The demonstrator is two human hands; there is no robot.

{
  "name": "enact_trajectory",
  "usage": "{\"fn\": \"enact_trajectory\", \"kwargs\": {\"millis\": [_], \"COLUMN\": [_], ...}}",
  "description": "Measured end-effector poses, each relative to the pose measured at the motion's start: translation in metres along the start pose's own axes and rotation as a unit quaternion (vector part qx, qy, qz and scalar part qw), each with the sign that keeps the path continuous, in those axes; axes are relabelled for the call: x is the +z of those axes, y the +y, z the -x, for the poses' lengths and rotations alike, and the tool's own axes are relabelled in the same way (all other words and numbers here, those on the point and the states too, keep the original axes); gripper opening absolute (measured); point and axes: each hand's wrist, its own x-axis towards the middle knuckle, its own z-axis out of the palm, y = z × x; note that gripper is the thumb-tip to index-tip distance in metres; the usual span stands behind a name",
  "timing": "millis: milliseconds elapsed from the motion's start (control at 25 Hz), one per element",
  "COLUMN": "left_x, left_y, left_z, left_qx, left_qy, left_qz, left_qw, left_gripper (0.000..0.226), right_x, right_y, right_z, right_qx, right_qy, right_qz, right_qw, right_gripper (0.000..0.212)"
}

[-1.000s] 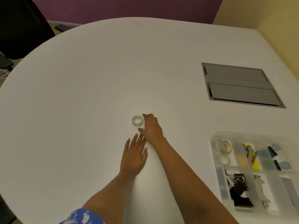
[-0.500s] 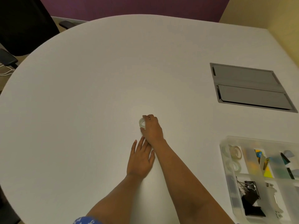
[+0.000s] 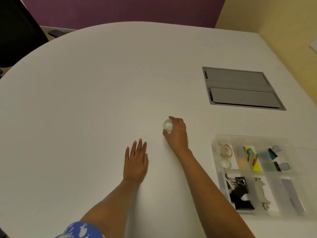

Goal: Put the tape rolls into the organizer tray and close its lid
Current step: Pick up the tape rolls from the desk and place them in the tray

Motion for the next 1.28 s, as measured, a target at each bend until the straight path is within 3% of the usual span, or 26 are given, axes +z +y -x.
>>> {"fn": "enact_trajectory", "kwargs": {"millis": [360, 560, 720, 920, 1080, 1280], "left_x": [0.014, 0.026, 0.035, 0.04, 0.041, 0.035], "left_y": [0.055, 0.088, 0.11, 0.129, 0.141, 0.154], "left_z": [0.017, 0.027, 0.033, 0.038, 0.04, 0.038], "left_qx": [-0.056, -0.049, -0.039, -0.043, -0.048, -0.026], "left_qy": [-0.035, -0.048, -0.051, -0.054, -0.061, -0.07], "left_qz": [-0.013, -0.014, -0.02, -0.014, -0.013, 0.006], "left_qw": [0.998, 0.998, 0.998, 0.998, 0.997, 0.997], "left_gripper": [0.056, 0.057, 0.057, 0.057, 0.057, 0.054], "right_x": [-0.111, -0.135, -0.138, -0.138, -0.14, -0.149], "right_y": [0.093, 0.136, 0.156, 0.164, 0.167, 0.17], "right_z": [0.023, 0.037, 0.046, 0.05, 0.049, 0.052], "right_qx": [0.135, 0.172, 0.137, 0.082, 0.065, 0.058], "right_qy": [0.112, 0.069, -0.027, -0.056, -0.061, -0.016], "right_qz": [-0.017, 0.034, 0.158, 0.251, 0.247, 0.158], "right_qw": [0.984, 0.982, 0.978, 0.963, 0.965, 0.986], "right_gripper": [0.053, 0.055, 0.054, 0.05, 0.05, 0.042]}}
